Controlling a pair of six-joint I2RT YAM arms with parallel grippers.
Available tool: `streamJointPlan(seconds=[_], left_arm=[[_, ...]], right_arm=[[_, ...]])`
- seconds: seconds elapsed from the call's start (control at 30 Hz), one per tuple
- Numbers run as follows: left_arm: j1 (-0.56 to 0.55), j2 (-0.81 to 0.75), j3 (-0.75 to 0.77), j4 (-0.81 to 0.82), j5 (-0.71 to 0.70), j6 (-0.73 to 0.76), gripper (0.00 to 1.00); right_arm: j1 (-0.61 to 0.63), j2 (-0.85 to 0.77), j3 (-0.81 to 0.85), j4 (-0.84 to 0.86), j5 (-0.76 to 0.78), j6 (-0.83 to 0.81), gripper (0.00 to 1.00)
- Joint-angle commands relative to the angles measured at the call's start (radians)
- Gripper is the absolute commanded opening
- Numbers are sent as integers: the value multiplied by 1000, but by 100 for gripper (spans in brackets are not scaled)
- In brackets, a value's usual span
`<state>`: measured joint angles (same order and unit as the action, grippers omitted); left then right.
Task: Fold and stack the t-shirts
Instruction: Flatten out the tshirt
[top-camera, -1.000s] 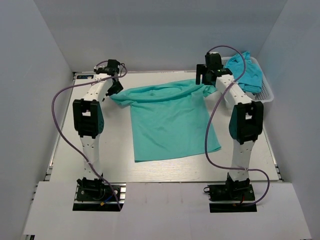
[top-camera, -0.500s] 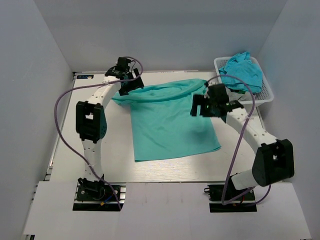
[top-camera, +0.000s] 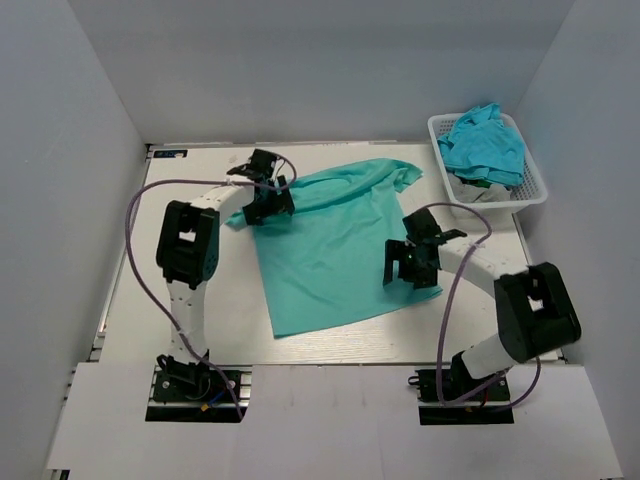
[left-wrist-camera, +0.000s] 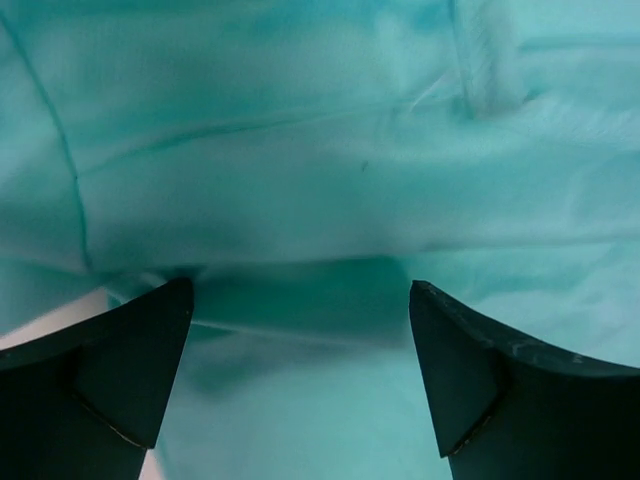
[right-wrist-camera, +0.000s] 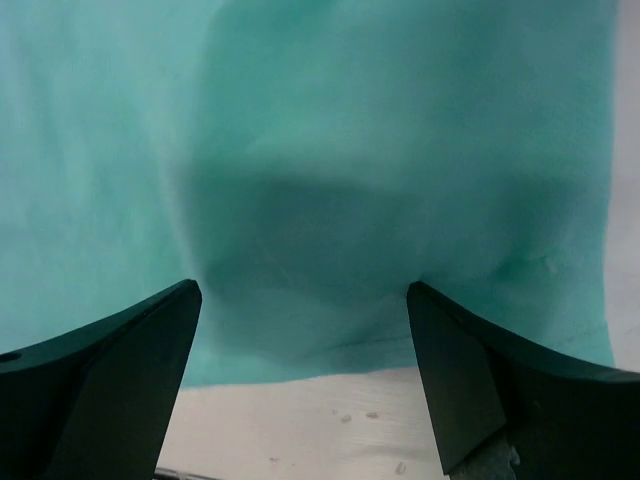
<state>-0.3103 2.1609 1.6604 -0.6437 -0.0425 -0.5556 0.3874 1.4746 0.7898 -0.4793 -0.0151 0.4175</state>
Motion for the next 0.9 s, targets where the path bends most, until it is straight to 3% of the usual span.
streamJointPlan(seconds=[0.0,0.03,0.17,0.23,0.33,0.37,0.47,0.6,0.87], left_arm=[[-18,-133,-249,-145,-117,-114,100],[-30,-172,-369,-145,-108,-172,100],[-87,-364,-615,-146,41,-222,100],[-136,-455,-700,-133,211,-237,100],[-206,-538,-717,-100,413,-190,100],[-229,-556,-694,-125,399,-181,100],[-242,-579,-532,-227,287,-150,100],[-233,-589,-364,-373,38,-150,100],[-208,-559,-364,-427,-183,-225,100]], right_arm=[[-4,173,95,9,127,-8,90],[-8,209,177,2,168,-23,90],[-33,441,374,-15,167,-60,90],[-51,545,591,-79,191,-71,90],[-67,723,820,-136,175,-103,90],[-65,742,986,-180,158,-124,90],[-58,756,1115,-183,145,-164,90],[-56,607,1012,-117,139,-189,90],[-28,288,605,-65,64,-145,90]])
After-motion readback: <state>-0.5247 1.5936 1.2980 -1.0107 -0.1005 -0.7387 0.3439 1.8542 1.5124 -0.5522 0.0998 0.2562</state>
